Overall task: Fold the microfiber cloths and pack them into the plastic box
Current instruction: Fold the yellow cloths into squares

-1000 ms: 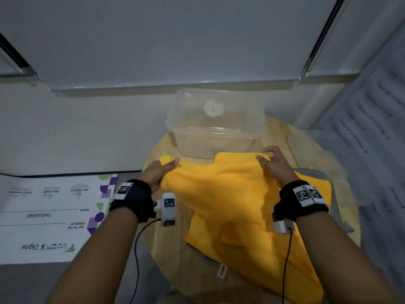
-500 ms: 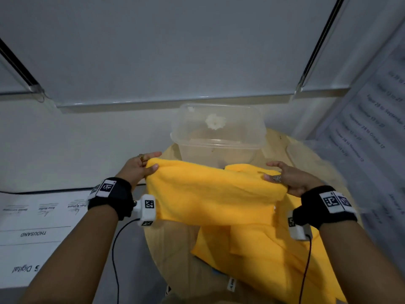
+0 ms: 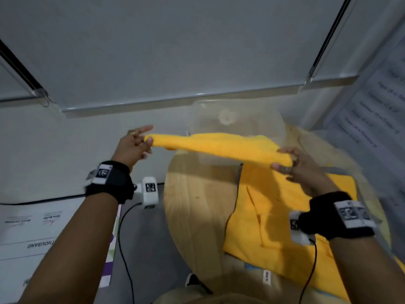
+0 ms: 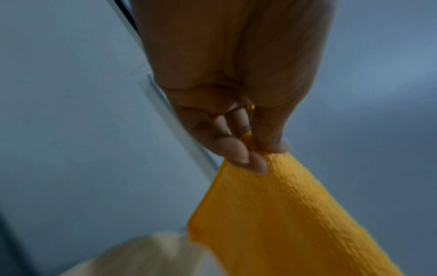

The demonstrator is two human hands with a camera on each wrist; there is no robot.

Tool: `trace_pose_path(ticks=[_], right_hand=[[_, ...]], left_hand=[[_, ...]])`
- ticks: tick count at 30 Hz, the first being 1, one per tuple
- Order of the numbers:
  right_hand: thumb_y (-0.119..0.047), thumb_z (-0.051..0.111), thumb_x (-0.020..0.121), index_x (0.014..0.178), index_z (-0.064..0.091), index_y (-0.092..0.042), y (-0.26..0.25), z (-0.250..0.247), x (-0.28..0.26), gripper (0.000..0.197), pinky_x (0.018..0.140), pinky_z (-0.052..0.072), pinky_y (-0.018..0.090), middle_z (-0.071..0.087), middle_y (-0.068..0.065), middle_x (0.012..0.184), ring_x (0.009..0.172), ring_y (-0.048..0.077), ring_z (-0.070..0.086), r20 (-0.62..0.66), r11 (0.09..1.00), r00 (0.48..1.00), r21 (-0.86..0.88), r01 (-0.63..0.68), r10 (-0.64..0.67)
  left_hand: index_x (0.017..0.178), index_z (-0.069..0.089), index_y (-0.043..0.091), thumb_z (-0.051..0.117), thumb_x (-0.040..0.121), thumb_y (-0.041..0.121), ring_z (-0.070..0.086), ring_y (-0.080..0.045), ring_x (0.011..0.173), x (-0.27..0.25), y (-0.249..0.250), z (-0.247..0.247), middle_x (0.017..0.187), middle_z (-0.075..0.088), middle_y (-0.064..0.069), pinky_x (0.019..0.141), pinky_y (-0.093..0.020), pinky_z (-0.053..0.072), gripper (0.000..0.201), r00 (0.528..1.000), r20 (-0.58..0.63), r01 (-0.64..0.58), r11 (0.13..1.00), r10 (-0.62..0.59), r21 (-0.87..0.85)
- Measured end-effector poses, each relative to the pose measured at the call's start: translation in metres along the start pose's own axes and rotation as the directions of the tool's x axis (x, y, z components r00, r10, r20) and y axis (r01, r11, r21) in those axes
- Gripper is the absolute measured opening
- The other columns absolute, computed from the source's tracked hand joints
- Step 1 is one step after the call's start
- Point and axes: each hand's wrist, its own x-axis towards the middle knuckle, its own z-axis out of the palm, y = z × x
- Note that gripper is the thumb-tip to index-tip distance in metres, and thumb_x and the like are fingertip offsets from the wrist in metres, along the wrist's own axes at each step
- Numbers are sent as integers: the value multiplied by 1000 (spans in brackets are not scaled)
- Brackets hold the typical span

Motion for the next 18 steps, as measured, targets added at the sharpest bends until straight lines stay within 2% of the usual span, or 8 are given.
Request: trace_pose_path(ticks=[3,5,7,8,10,13,15,18], right_hand=[[-21,70,83,117,46,-24,87,44,-14,42,73,44,41,53,11,113,94,28,51,-75,967,983,-178,-181,170],[-22,66,86,124,43,-16,137,72,-26,44,78,44,43,59,12,95,83,28,53,-242,897,955,-363,-252,171],[-23,63,87,122,45,-18,170,91,-38,40,79,39,43,53,5,74,80,32,56,-362,823,931,-512,-248,56],[-22,63,87,122,47,-19,180,95,-40,39,81,37,42,50,4,74,83,34,55,-381,802,925,-551,-230,4],[-21,64,86,123,49,-18,191,91,-35,40,86,33,42,53,12,84,91,36,53,-383,794,923,-569,-215,-24],[-22,65,86,126,47,-17,194,71,-17,44,92,28,41,55,19,100,102,35,49,-347,806,938,-560,-189,-22],[-23,66,85,126,46,-17,193,55,-2,46,95,26,42,55,20,104,106,36,49,-348,813,937,-551,-190,-16],[-24,70,81,124,42,-17,187,35,14,52,98,27,44,57,19,108,108,38,51,-350,812,936,-534,-236,43]], left_hand=[[130,47,12,56,92,17,60,-16,68,-15,-72,22,84,59,-7,52,-21,52,39,950,108,291,956,-294,36],[126,51,7,61,89,21,63,-27,79,-24,-117,41,100,62,-17,62,-25,57,41,890,142,414,899,-433,146],[123,55,7,66,85,28,63,-35,97,-32,-155,58,111,63,-22,85,-37,54,45,876,160,370,848,-454,380],[123,56,8,68,83,30,62,-35,95,-36,-166,64,103,64,-22,87,-40,52,47,879,165,331,821,-448,466],[124,55,8,69,82,27,57,-33,80,-45,-178,75,78,58,-16,78,-41,49,48,887,186,282,816,-423,505],[122,54,10,68,83,24,58,-33,87,-48,-178,88,85,56,-18,78,-38,47,44,908,176,252,831,-380,495],[122,53,12,67,84,21,55,-25,89,-43,-175,96,88,52,-9,80,-33,44,42,924,183,212,850,-335,483],[122,54,13,64,86,17,49,-11,73,-36,-171,103,77,47,4,73,-28,40,38,947,177,167,879,-269,447]])
